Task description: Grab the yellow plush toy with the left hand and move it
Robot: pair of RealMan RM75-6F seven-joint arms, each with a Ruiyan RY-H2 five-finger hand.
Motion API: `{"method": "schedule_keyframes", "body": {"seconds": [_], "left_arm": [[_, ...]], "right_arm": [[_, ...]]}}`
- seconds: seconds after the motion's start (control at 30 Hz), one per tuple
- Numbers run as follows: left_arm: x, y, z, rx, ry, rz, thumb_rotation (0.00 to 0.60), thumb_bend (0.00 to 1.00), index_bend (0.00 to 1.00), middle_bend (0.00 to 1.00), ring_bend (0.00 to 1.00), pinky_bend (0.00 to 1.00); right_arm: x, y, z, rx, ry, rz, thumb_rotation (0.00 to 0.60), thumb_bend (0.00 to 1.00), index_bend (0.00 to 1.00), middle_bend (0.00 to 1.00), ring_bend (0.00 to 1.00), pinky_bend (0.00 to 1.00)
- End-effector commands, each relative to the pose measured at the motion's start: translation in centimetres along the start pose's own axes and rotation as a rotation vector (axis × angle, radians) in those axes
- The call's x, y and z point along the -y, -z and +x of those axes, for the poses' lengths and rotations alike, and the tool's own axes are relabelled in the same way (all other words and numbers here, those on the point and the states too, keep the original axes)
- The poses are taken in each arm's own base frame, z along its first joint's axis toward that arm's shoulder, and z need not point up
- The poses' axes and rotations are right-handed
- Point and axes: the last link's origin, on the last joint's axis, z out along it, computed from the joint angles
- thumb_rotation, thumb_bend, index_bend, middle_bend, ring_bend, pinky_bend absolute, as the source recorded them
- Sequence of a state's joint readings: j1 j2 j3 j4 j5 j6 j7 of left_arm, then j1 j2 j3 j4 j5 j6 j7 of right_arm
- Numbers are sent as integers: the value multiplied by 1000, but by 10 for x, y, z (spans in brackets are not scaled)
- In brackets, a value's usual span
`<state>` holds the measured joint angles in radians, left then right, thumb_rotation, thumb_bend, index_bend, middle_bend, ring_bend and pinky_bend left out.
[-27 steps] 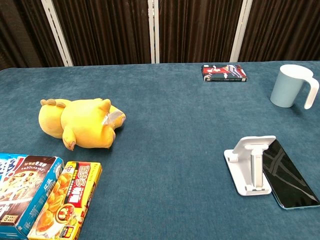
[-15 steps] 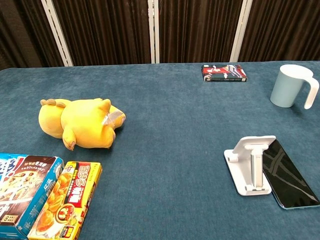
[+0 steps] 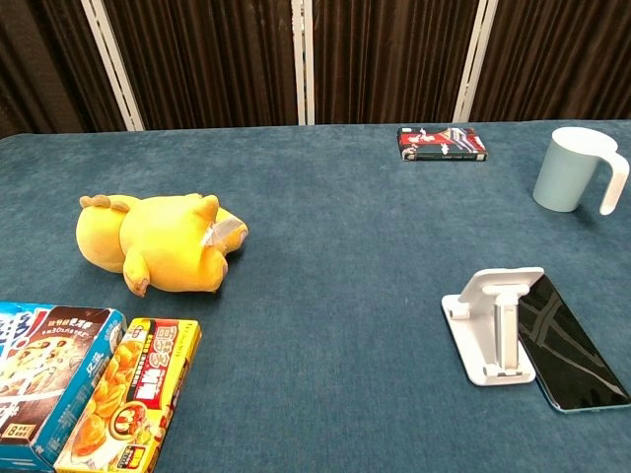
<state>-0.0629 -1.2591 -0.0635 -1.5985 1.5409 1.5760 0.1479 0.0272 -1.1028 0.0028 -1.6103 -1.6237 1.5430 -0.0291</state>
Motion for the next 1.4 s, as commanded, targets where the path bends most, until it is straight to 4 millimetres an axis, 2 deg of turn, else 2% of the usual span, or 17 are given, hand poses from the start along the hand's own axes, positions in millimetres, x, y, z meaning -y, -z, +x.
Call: {"method": "schedule_keyframes", "body": {"seconds": [0.03,0.07,0.13,0.17,0.3,0.4,0.87,1.4], "left_arm": [[-2,-3,-1,8,-1,-19,600,786,0,0,0,0],[-4,-6,-1,15,-4,-33,600,896,0,0,0,0],[-8,-13,-3,36,-18,-73,600,992,0,0,0,0],[-10,-16,-5,49,-21,-91,600,1000,0,0,0,0],[-18,-26,-8,89,-46,-155,600,1000,0,0,0,0],[-31,-41,-15,126,-70,-223,600,1000,0,0,0,0],[-72,-92,-44,234,-151,-317,600,1000,0,0,0,0],[-111,-124,-84,331,-181,-345,600,1000,0,0,0,0]], "right_arm": [[0,0,-1,3,1,-1,600,157,0,0,0,0],[0,0,-1,6,2,-3,600,157,0,0,0,0],[0,0,-1,7,1,-4,600,157,0,0,0,0],[0,0,-1,6,1,-3,600,157,0,0,0,0],[-1,-1,-1,2,-1,-6,600,157,0,0,0,0],[-2,-1,0,2,-7,-11,600,157,0,0,0,0],[-5,-2,5,-5,-28,-15,600,157,0,0,0,0],[-12,-4,9,-13,-54,-32,600,157,0,0,0,0]]}}
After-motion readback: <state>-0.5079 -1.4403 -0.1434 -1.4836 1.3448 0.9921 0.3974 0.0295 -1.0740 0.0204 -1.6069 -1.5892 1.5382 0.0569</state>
